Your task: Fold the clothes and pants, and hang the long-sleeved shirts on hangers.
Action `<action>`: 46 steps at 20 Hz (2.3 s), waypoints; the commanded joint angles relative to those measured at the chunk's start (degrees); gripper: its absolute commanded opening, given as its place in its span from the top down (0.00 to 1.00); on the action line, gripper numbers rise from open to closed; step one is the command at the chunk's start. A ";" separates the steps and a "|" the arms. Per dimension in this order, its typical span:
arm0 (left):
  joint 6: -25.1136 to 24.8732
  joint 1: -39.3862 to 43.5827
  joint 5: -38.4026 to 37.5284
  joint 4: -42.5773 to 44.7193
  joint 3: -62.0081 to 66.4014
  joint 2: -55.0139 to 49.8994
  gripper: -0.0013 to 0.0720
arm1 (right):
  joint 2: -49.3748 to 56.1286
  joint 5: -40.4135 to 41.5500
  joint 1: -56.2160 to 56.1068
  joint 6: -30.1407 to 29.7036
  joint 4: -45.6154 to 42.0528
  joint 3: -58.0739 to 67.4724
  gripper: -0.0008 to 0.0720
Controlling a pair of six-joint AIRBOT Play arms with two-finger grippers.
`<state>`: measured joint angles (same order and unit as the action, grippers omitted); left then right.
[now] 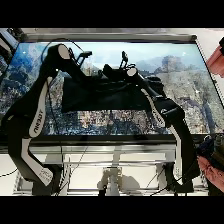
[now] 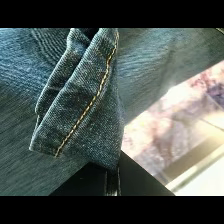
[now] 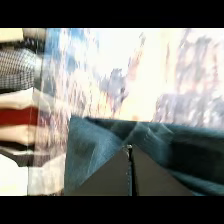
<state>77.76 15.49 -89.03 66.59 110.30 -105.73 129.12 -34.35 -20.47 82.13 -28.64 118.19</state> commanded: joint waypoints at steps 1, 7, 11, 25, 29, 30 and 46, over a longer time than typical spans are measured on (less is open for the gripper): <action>0.00 2.34 0.00 -4.33 -0.09 -5.09 0.93 | -0.37 -3.54 3.06 0.85 0.00 0.02 0.97; 0.00 4.52 1.09 -4.33 -0.07 -10.47 0.57 | -4.63 -12.28 10.34 0.70 -1.55 0.02 0.97; 0.20 3.41 2.54 -4.31 -0.07 -8.87 0.57 | -10.78 -21.18 13.46 0.72 -8.48 0.00 0.97; 6.91 -16.28 4.04 12.68 -2.58 -0.33 0.33 | -22.16 -53.42 13.99 -5.01 -42.34 -3.50 0.96; 6.95 -21.51 9.40 8.74 -10.45 -0.33 0.21 | -22.32 -54.38 13.99 -5.31 -42.73 -3.50 0.96; 6.93 -22.29 11.21 7.43 -12.66 -0.33 0.21 | -22.32 -54.64 13.99 -5.33 -42.73 -3.50 0.96; 1.09 -24.96 11.37 -8.39 -20.06 -1.36 0.94 | -22.34 -57.77 13.99 -5.11 -41.97 -3.48 0.96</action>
<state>78.48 -8.40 -74.22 59.22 90.19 -108.42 106.83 -90.48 -6.52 76.93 -70.72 114.69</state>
